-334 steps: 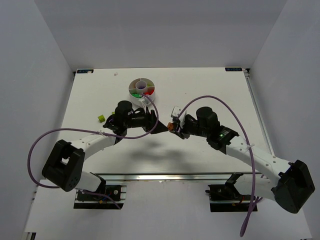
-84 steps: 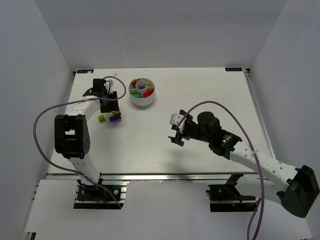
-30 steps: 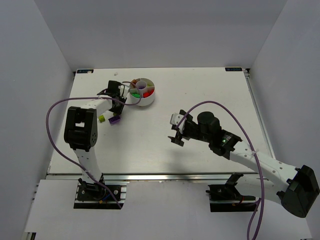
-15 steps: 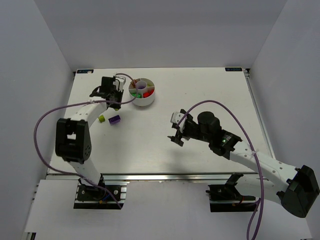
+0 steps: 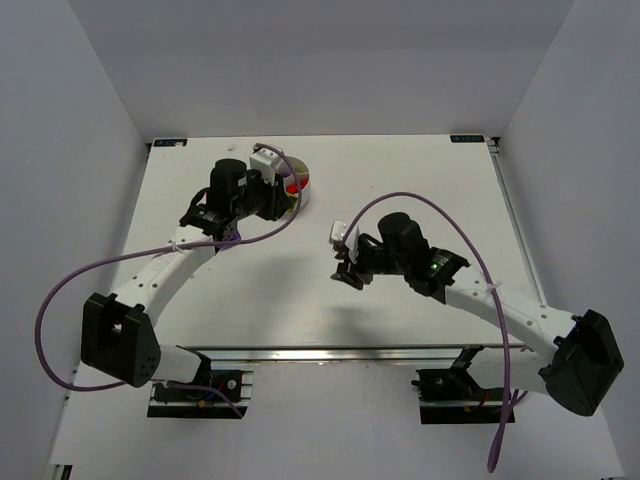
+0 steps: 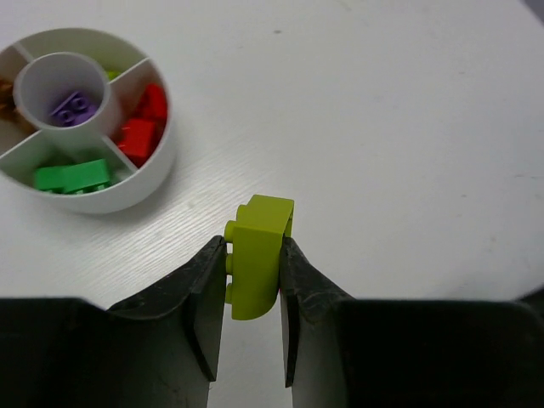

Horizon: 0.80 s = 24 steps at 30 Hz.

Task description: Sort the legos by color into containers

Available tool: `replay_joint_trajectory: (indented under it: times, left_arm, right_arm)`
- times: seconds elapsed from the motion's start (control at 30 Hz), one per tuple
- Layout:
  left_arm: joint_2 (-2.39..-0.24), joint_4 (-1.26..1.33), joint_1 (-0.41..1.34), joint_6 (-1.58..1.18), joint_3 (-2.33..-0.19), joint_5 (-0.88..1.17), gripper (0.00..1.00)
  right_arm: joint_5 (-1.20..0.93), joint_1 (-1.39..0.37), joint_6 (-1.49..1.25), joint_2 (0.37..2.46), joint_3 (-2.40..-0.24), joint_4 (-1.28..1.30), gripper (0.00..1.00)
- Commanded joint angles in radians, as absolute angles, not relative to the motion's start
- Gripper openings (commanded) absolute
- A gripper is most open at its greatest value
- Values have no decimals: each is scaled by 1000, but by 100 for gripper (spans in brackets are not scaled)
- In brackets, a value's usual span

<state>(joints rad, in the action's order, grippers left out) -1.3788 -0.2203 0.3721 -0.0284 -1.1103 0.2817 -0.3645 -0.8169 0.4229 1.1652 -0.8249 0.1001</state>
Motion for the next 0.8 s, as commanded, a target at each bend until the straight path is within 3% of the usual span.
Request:
replay_joint_trajectory:
  times: [0.0, 0.03, 0.33, 0.63, 0.77]
  left_arm:
    - [-1321, -92, 403, -90, -1085, 411, 3]
    - [-1321, -77, 408, -95, -1077, 426, 3]
    - [-1273, 141, 425, -133, -976, 541, 2]
    - [-1204, 160, 425, -129, -885, 489, 2]
    - [-1216, 160, 425, -135, -884, 509, 2]
  right_arm:
    - [-483, -799, 403, 1196, -966, 161, 65]
    - [-541, -795, 405, 1204, -994, 204, 87]
    - [-617, -782, 448, 1259, -1198, 247, 89]
    - [-637, -782, 339, 1354, -1218, 207, 66]
    - [-604, -782, 370, 1356, -1206, 213, 64]
